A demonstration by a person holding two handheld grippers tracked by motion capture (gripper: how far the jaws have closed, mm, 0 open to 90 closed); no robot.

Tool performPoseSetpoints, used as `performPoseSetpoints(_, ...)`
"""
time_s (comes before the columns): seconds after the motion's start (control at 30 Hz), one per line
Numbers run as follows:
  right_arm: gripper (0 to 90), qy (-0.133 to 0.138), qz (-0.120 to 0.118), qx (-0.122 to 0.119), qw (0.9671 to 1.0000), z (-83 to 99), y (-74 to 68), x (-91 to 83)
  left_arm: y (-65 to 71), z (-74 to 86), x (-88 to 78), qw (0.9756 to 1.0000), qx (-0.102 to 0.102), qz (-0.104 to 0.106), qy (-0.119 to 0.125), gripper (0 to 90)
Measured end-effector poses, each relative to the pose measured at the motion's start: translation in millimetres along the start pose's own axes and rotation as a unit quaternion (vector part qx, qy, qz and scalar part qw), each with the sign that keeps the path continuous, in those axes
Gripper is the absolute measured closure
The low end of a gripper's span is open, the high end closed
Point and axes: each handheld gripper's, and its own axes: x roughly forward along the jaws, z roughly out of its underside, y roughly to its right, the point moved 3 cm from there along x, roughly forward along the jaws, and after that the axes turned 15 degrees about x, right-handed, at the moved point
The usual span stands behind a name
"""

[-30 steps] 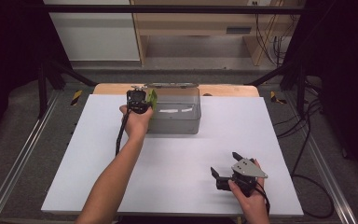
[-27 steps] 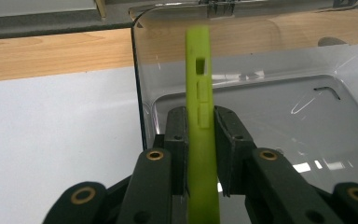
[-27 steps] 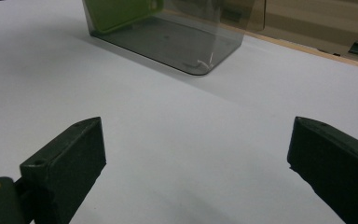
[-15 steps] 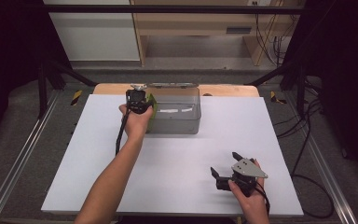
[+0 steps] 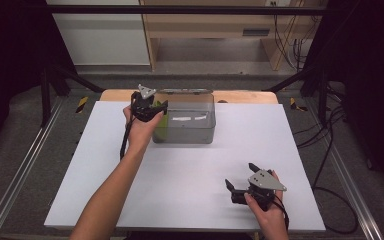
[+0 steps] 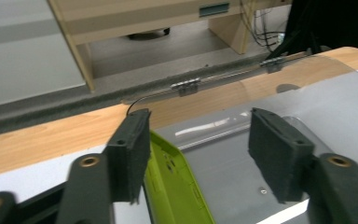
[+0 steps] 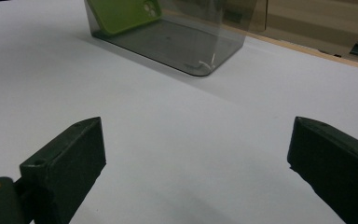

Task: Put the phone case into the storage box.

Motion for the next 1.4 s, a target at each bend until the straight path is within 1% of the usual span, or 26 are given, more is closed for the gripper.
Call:
performPoseSetpoints(0.07,4.4,0.001,0.0,-0.002,1.0,-0.1,-0.2,0.1,1.4,-1.0,-1.7,0.9999,-0.001,0.008,0.009,29.7)
performPoseSetpoints(0.17,4.4,0.002,-0.001,-0.001,1.0,-0.3,-0.6,-0.2,4.7,-2.2,-4.6,0.9996,0.014,0.011,0.022,24.0)
performPoseSetpoints(0.23,4.4,0.002,-0.001,-0.001,1.0,-0.4,-0.6,-0.3,6.8,-2.4,-6.6,0.9993,0.017,0.017,0.029,20.6)
performPoseSetpoints(0.4,4.4,0.002,-0.001,-0.001,1.0,-0.5,-0.8,-0.4,9.3,0.6,-11.9,0.9987,0.006,0.027,0.042,14.6)
performPoseSetpoints(0.47,4.3,0.002,-0.001,-0.001,1.0,-0.4,-0.7,-0.2,10.0,2.0,-14.1,0.9984,0.011,0.033,0.045,11.7)
performPoseSetpoints(0.53,4.3,0.002,0.0,-0.001,1.0,-0.3,-0.9,-0.2,10.6,3.5,-16.8,0.998,0.01,0.038,0.049,10.1)
performPoseSetpoints(0.6,4.3,0.002,0.0,-0.002,1.0,-0.2,-1.3,-0.4,11.2,4.6,-19.9,0.9974,-0.002,0.045,0.057,7.8)
performPoseSetpoints(0.67,4.3,0.003,0.001,-0.004,1.0,-0.2,-1.6,-0.7,12.4,5.0,-22.8,0.9968,-0.005,0.051,0.061,5.7)
performPoseSetpoints(0.77,4.2,0.003,0.002,-0.005,1.0,-0.1,-1.9,-1.0,15.3,4.2,-26.5,0.9968,0.001,0.053,0.059,5.0)
performPoseSetpoints(0.97,4.2,0.003,0.003,-0.004,1.0,-0.3,-1.7,-1.8,19.9,-1.0,-33.8,0.9956,0.005,0.058,0.074,4.1)
performPoseSetpoints(1.03,4.2,0.002,0.003,-0.004,1.0,-0.3,-1.7,-1.9,22.0,-2.1,-35.1,0.9953,0.004,0.061,0.075,4.1)
performPoseSetpoints(1.1,4.2,0.002,0.003,-0.003,1.0,-0.4,-1.5,-2.1,23.8,-2.9,-36.3,0.995,0.008,0.063,0.077,4.1)
performPoseSetpoints(1.3,4.0,0.003,0.004,0.001,1.0,-1.0,-1.1,-2.5,27.0,-3.6,-40.4,0.9942,0.014,0.062,0.087,4.1)
performPoseSetpoints(1.4,4.0,0.004,0.004,0.001,1.0,-1.1,-0.8,-2.5,28.5,-2.9,-42.5,0.9935,0.014,0.066,0.092,3.9)
